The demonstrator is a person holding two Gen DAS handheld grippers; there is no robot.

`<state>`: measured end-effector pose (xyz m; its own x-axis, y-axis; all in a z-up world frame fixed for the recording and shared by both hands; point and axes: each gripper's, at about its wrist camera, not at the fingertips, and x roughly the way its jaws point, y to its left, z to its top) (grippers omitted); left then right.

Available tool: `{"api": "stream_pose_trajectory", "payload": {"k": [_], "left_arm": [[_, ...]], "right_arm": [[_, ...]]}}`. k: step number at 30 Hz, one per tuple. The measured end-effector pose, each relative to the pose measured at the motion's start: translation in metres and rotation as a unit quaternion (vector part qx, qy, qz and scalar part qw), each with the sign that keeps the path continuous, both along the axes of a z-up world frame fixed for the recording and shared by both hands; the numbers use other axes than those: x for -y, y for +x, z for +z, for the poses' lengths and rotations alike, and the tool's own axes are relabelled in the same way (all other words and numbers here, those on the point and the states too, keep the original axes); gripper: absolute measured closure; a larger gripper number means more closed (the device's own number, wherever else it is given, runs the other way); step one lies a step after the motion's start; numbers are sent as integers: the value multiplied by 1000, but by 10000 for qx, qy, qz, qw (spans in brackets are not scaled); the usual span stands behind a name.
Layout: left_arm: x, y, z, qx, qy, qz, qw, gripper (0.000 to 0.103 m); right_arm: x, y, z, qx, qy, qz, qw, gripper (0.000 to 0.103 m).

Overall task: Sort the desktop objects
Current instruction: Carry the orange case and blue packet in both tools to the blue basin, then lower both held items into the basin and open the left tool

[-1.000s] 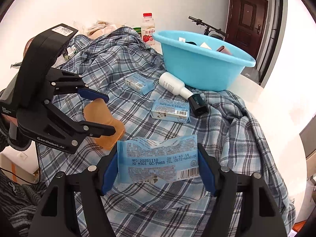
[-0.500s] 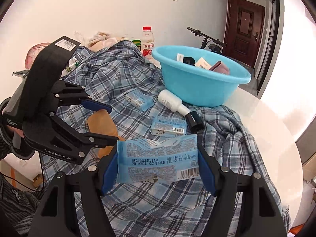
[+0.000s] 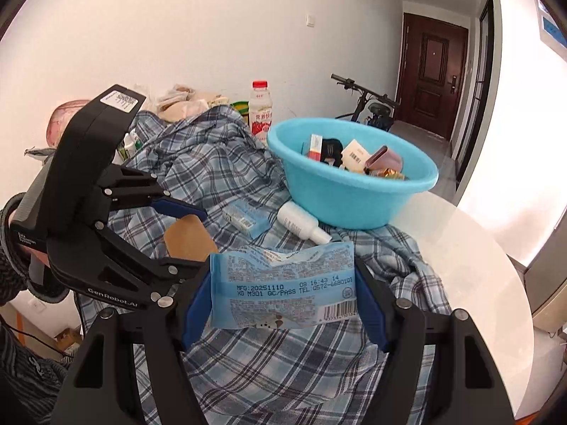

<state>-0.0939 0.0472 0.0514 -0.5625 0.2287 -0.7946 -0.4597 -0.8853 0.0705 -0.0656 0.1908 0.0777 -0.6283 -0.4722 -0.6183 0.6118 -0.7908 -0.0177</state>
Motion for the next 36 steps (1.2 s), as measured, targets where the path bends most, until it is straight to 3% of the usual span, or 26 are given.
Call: {"api": "stream_pose_trajectory", "payload": {"k": [14,28,36], "left_arm": [[-3,-27,41,-472,171,247,9984,37],[-2,-76,82,-780,388,683,9939,37],[9,-114,100,-944,494,1202,9870,37]], "right_arm": [[4,-28,40,-474,-248,-222,9983,33],[4,-87,67,-563,-443,-854,9938,33],[-1,-123,76,-553,-447,-1151,9908,33]]}}
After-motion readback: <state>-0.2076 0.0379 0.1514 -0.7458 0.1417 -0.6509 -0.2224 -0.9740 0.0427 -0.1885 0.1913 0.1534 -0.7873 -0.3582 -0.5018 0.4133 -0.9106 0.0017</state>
